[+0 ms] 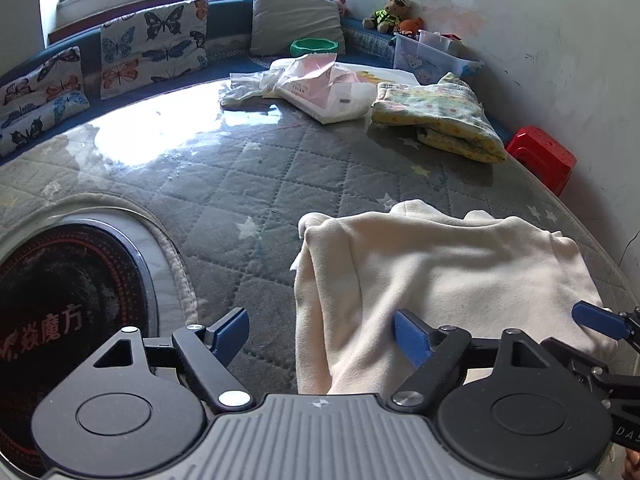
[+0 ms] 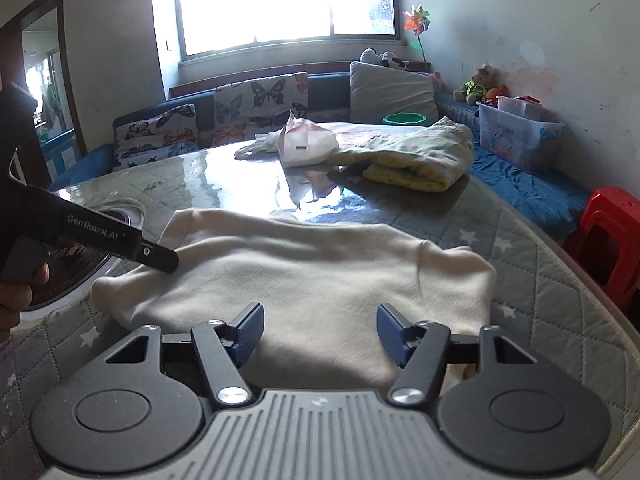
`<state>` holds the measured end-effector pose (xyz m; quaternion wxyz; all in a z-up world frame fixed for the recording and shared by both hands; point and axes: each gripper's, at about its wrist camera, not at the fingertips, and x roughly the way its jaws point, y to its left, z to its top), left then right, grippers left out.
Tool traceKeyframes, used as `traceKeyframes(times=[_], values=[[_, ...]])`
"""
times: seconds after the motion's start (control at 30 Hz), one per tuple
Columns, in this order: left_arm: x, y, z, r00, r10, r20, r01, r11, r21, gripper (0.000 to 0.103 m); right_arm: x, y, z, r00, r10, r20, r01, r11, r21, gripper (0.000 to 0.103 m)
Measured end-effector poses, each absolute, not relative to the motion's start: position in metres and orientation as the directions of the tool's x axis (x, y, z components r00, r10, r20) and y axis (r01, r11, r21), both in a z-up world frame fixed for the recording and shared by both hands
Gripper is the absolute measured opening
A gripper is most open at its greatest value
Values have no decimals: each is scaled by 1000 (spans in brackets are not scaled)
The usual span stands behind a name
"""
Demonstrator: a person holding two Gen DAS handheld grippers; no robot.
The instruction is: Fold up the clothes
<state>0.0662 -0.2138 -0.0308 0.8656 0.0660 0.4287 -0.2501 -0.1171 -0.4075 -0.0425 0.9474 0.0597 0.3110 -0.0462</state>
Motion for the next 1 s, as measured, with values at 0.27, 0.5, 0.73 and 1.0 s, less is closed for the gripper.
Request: traceKeyframes(times=[0.27,0.5,0.73,1.0], values=[[55,-217,-29,545,-371,-752,520,853,-44,85,-128,-397,-45,800,-87,-594,114,993,9,71],[55,-216,-28,553,-368,-747,531,847,-24,84,-132,-395,-46,790,-75,-608,83,996,-15,73],[74,-229,-13,589,-360,-723,526,851,5,83,-123,-409,-31,803,-41,-594,78,996,37,74],[109,-244,-30,587,-301,-751,496,867,40,83,-81,-427,-29,802,-38,-596,79,996,43,74]])
